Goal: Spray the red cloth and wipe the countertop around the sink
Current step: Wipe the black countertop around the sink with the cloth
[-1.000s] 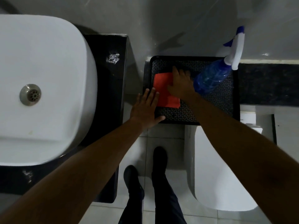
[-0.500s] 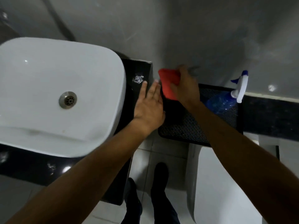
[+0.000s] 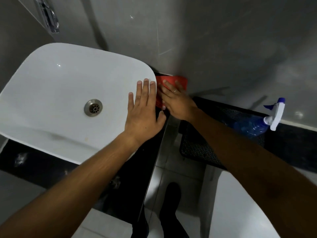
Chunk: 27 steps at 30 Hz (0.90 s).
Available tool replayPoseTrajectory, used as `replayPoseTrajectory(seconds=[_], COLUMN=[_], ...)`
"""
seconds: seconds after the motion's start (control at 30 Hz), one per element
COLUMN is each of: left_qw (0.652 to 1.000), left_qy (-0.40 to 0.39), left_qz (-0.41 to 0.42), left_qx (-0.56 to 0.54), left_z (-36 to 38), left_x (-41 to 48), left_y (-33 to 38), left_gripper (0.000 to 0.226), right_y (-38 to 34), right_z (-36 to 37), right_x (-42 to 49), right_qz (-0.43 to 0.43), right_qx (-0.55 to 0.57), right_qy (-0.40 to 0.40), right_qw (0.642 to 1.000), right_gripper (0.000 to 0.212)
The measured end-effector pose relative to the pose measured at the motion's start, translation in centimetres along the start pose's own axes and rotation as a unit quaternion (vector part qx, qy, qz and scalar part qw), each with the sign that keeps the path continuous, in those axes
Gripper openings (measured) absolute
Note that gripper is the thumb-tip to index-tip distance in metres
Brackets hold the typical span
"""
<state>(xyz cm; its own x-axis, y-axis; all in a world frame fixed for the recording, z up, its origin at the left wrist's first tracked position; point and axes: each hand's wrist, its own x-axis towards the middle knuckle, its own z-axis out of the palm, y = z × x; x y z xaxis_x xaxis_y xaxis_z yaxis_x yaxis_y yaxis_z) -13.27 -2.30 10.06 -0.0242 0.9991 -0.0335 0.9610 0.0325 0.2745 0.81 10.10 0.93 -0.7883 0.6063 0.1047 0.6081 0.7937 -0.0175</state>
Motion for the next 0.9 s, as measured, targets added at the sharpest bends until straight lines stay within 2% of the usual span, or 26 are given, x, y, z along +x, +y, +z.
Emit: replayPoseTrajectory(seconds=[0.07,0.23,0.3,0.37,0.43,0.5,0.57,0.63,0.73,0.9], left_qw=[1.000,1.000,1.000,1.000,1.000,1.000,1.000,1.000,0.999,0.998], left_qy=[0.000,-0.007,-0.011,-0.019,-0.021,-0.016,-0.010,-0.009,-0.013,-0.016], left_qz=[0.001,-0.009,-0.008,-0.010,-0.013,-0.012,-0.010,-0.010,-0.012,-0.014], left_qx=[-0.004,-0.019,-0.017,-0.012,-0.001,0.008,0.007,-0.002,-0.030,-0.059], left_z=[0.0,-0.1,-0.2,-0.2,-0.3,-0.2,-0.2,0.0,0.1,0.0], left_x=[0.0,0.1,0.1,0.1,0.3,0.2,0.0,0.0,0.0,-0.2], left_y=[0.0,0.2,0.2,0.2,0.1,0.1,0.1,0.0,0.0,0.0], left_gripper=[0.085,0.081,0.079,0.077,0.074,0.071,0.070,0.070,0.071,0.074], right_y=[0.7,1.2,0.7,0.2,-0.2,0.1,0.8,1.9,2.5,-0.3], right_z=[0.2,-0.2,-0.5,-0.5,-0.6,-0.2,0.4,1.0,1.3,0.8], right_x=[0.7,5.2,6.8,7.6,8.0,7.9,6.6,4.6,2.6,1.8], right_qz=[-0.024,-0.053,-0.084,-0.092,-0.085,-0.082,-0.066,-0.035,0.008,0.027], right_qx=[0.024,0.029,0.060,0.165,0.213,0.176,0.088,0.044,0.052,0.056], right_qy=[-0.037,-0.063,-0.034,0.020,0.052,0.020,-0.027,-0.038,-0.026,-0.064], right_qw=[0.999,0.996,0.994,0.982,0.972,0.981,0.994,0.998,0.998,0.996], right_gripper=[0.057,0.069,0.067,0.064,0.062,0.065,0.069,0.067,0.054,0.063])
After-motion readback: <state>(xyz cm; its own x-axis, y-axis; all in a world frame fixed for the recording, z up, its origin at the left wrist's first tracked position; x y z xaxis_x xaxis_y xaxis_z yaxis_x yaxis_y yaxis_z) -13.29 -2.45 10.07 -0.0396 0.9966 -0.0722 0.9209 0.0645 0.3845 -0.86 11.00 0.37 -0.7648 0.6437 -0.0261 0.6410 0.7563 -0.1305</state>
